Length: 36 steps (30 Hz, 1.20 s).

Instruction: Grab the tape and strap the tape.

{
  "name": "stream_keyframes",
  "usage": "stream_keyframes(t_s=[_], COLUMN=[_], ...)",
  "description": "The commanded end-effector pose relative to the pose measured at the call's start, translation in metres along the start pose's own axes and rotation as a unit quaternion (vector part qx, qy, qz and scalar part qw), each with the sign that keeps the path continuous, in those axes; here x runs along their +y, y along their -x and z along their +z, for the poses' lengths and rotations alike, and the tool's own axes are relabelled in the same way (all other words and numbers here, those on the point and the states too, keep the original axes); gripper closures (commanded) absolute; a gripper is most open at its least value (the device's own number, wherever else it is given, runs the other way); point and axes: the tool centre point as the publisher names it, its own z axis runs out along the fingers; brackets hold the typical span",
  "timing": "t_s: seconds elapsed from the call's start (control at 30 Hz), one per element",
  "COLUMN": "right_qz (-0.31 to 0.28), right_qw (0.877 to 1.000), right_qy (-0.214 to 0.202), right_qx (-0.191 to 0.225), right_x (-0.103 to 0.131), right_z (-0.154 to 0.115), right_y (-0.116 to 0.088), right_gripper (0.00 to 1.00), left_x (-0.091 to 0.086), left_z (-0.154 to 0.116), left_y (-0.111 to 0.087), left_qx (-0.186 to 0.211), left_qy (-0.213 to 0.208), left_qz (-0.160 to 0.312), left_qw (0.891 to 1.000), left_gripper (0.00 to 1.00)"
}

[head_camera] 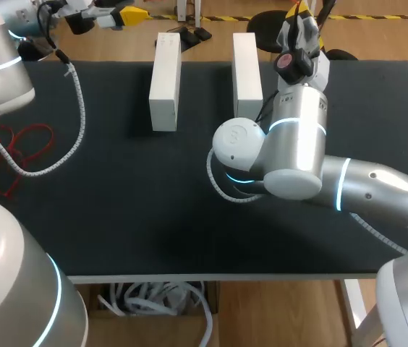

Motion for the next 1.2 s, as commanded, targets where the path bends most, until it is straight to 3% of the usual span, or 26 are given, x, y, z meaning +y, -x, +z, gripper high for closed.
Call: stream_keyframes(t_s=[0.03, 0.57, 1.2], right_qz=[-0.002, 0.010, 0.016], right_qw=[1.000, 1.000, 0.999], right_qy=[0.006, 0.013, 0.020], right_qx=[-0.005, 0.012, 0.020], right_x=[-0.002, -0.005, -0.004], right_z=[-0.001, 0.010, 0.016], right_y=[-0.011, -0.020, -0.021], right_gripper=[1.00, 1.00, 1.00], left_x=[-0.002, 0.000, 0.003], left_z=[-0.005, -0.001, -0.002], left_y=[-0.001, 0.001, -0.006], left_qx=[0.000, 0.028, 0.034], left_qy=[0.002, -0.007, -0.016], left_qz=[0.001, 0.007, 0.013], left_qw=[1.000, 1.000, 0.999], left_gripper=[0.00, 0.00, 0.00])
